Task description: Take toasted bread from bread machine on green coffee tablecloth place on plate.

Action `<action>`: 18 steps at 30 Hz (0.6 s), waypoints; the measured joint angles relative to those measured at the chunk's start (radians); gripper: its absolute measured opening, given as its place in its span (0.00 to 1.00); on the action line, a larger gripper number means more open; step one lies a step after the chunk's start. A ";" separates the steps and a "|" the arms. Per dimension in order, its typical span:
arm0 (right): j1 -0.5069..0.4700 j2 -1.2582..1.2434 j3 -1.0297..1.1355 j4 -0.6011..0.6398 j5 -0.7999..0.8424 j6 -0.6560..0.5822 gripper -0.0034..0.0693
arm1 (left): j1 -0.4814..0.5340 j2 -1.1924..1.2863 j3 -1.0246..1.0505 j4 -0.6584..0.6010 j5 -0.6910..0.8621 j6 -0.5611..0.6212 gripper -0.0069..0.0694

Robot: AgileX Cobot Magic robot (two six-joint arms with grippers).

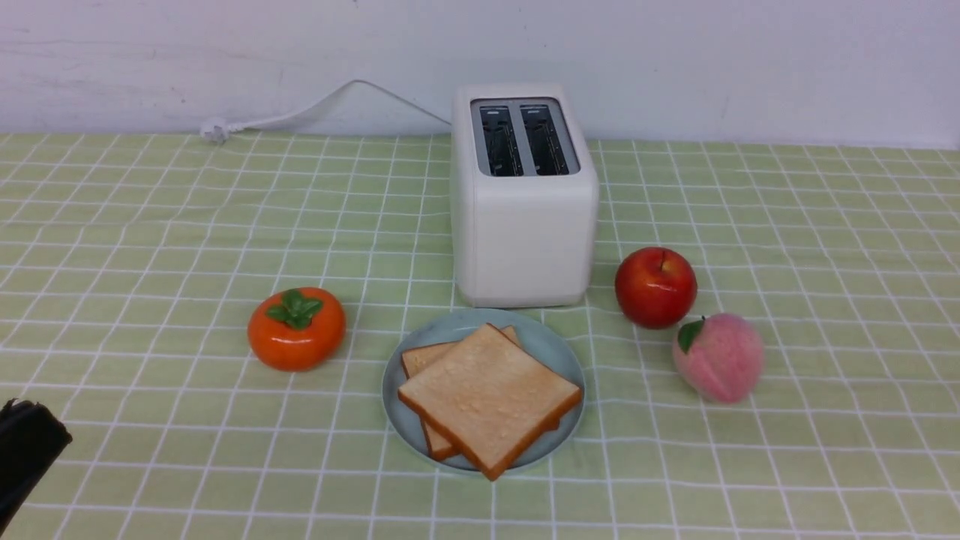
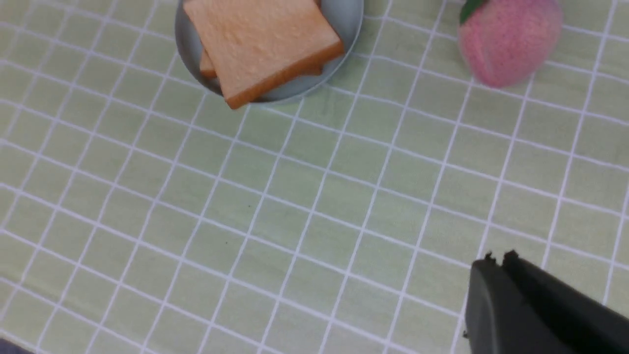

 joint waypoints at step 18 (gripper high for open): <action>0.000 -0.696 0.511 -0.082 -0.435 0.028 0.09 | 0.000 0.000 0.000 -0.001 0.000 0.000 0.13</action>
